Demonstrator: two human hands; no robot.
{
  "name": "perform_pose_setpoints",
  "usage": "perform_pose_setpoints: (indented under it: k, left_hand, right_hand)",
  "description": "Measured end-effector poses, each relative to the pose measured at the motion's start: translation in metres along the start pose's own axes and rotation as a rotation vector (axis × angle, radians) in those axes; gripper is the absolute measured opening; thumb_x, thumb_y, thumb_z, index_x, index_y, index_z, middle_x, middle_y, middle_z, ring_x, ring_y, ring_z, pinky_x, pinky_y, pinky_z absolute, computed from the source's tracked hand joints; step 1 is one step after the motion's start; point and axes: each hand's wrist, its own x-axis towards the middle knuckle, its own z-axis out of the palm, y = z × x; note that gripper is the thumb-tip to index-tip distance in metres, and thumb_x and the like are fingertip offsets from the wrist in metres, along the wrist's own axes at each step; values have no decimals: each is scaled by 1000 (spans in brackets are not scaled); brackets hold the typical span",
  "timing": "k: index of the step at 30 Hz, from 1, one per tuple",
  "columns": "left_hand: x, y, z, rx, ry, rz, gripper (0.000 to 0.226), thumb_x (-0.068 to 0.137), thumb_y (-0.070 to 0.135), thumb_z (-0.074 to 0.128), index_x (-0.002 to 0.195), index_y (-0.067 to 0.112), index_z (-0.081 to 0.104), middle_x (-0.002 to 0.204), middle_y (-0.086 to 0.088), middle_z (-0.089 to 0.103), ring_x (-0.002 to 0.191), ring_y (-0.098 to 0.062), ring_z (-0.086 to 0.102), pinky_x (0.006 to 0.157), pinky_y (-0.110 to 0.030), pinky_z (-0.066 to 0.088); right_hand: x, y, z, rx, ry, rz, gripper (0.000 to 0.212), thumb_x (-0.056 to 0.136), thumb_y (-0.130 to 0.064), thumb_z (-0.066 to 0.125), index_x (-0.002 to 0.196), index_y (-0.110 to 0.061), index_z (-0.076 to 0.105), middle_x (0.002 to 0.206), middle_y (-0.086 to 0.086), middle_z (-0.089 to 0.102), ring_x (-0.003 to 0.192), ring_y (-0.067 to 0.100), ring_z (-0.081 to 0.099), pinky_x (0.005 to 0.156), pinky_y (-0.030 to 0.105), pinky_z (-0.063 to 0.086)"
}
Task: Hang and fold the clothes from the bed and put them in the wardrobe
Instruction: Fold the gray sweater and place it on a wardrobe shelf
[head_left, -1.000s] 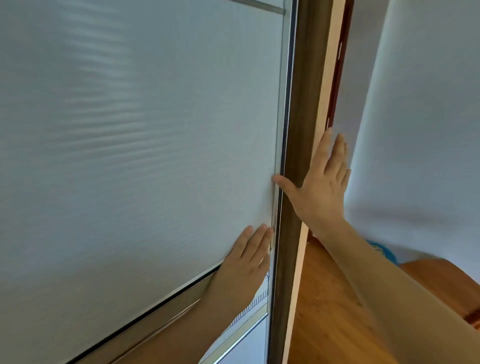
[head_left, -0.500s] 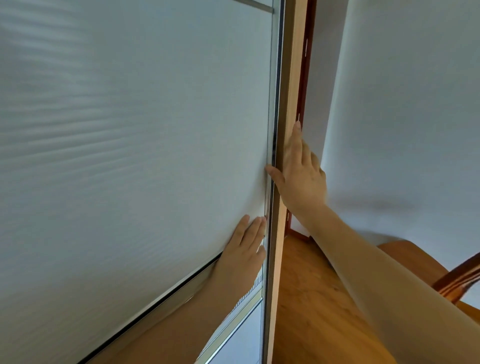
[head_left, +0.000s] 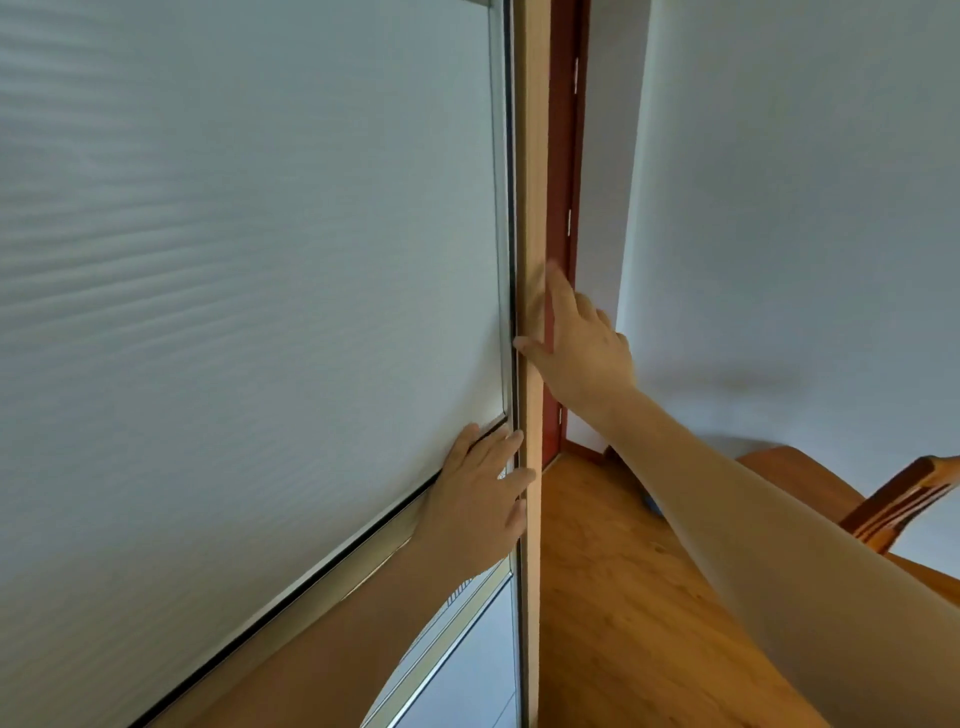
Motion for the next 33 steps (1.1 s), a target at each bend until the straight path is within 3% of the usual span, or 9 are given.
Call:
perform_pose_setpoints:
  k: [2,4,8,12,15,22,27,33]
  left_hand:
    - [-5,13,0,-318,12,-135,39,97,37,60,135,30,62,152,5,49,141,-14,42,114,-29,28]
    - [-10,26,8,-482,-86,-255,43,99,45,55,142,39,51,151,16,46,139,-5,41,105,-19,29]
    - [4,51,43,-522,-337,-274,47,99,50,52,144,38,46,150,14,48,135,-9,48,109,-30,43]
    - [39,80,83,-520,-573,-229,48,97,51,54,141,35,50,145,8,52,124,-12,57,99,-35,52]
    - [73,106,113,-482,-678,-161,49,96,50,56,142,35,49,146,7,52,117,-13,60,90,-35,56]
    - [156,178,176,-416,-835,20,49,97,49,56,143,34,49,148,4,48,126,-17,53,92,-35,51]
    - [199,245,205,-332,-932,205,51,96,49,57,144,35,47,146,4,49,126,-18,53,94,-35,51]
    - [234,335,241,-237,-997,483,51,97,51,56,144,35,47,149,3,48,128,-20,52,88,-32,48]
  right_hand:
    - [-18,25,-6,-20,-116,51,55,98,-54,53,145,-28,42,121,0,66,107,24,65,91,48,55]
    - [-44,54,-16,-43,-280,93,47,98,-58,50,137,-32,51,119,-4,68,102,18,65,88,40,56]
    - [-105,126,-41,-210,-641,229,53,96,-59,53,144,-37,47,138,-3,60,121,21,60,100,36,48]
    - [-153,196,-63,-303,-834,419,61,98,-53,54,152,-30,39,146,1,53,132,24,51,102,35,42]
    - [-184,247,-77,-284,-810,565,62,99,-51,54,154,-30,36,152,0,48,137,25,47,107,39,41]
    - [-245,344,-99,-193,-710,882,59,95,-56,57,148,-35,43,140,3,59,115,24,62,93,41,55]
    - [-285,381,-119,-180,-617,1007,55,97,-56,54,145,-33,45,136,2,61,116,24,61,81,38,51]
    - [-349,400,-151,-151,-479,1253,50,99,-48,54,145,-29,47,135,6,62,121,26,59,92,42,53]
